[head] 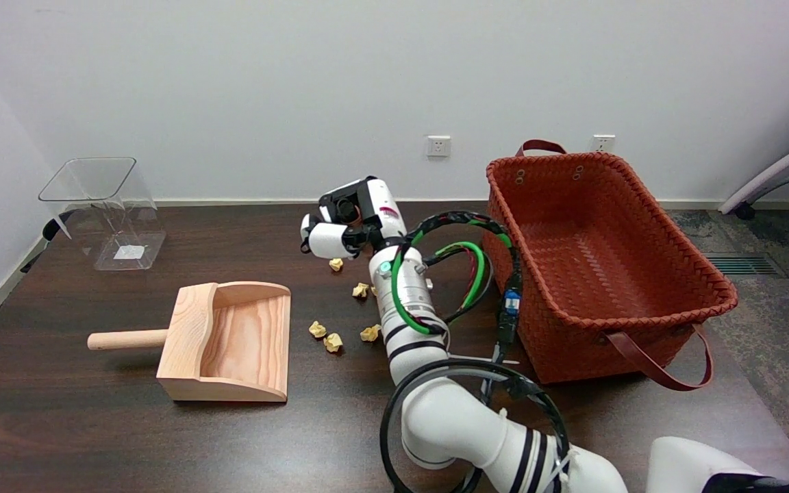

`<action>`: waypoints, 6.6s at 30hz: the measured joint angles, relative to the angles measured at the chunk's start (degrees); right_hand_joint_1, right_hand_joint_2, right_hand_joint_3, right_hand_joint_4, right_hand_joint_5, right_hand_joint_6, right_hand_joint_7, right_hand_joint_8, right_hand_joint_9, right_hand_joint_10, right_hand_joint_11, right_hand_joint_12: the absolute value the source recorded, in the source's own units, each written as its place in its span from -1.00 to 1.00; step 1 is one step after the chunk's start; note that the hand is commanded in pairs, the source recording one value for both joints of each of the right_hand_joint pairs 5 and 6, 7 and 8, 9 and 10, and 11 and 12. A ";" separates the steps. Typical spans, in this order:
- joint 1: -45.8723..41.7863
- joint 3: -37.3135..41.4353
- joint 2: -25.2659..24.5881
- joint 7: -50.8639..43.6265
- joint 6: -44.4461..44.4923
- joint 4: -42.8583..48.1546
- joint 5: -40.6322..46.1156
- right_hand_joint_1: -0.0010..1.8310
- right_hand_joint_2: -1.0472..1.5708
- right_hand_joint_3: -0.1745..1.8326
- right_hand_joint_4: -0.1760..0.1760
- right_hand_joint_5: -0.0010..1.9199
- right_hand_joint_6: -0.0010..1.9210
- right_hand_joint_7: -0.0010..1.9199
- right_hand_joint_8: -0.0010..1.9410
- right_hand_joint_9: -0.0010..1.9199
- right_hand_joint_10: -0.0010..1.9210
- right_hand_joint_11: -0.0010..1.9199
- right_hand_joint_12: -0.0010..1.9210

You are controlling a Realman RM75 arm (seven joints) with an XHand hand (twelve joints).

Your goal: Sweep the paper balls into the dustpan.

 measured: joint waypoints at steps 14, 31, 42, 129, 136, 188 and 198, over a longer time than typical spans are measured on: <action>1.84 -0.61 -2.66 4.70 -3.42 1.67 3.65 0.47 0.32 0.18 0.00 1.00 1.00 1.00 0.98 1.00 1.00 1.00 1.00; 3.40 -1.02 -6.71 6.57 -5.07 1.47 5.46 0.45 0.34 0.17 0.00 1.00 1.00 1.00 0.98 1.00 1.00 1.00 1.00; 4.32 -0.95 -8.58 8.11 -6.85 1.44 7.36 0.43 0.38 0.15 0.00 1.00 1.00 1.00 0.98 1.00 1.00 1.00 1.00; 24.81 -7.67 11.94 23.54 -28.78 18.39 -5.18 0.45 0.17 0.34 0.00 1.00 1.00 1.00 0.98 1.00 1.00 1.00 1.00; 25.02 -8.23 12.24 27.74 -28.96 20.46 -6.84 0.46 0.13 0.38 0.00 1.00 1.00 1.00 0.98 1.00 1.00 1.00 1.00; 21.44 -8.87 8.09 34.34 -32.49 14.41 12.16 0.48 0.12 0.42 0.00 1.00 1.00 1.00 0.98 1.00 1.00 1.00 1.00; 20.11 -8.17 8.22 27.98 -31.30 9.91 14.66 0.48 0.16 0.39 0.00 1.00 1.00 1.00 0.98 1.00 1.00 1.00 1.00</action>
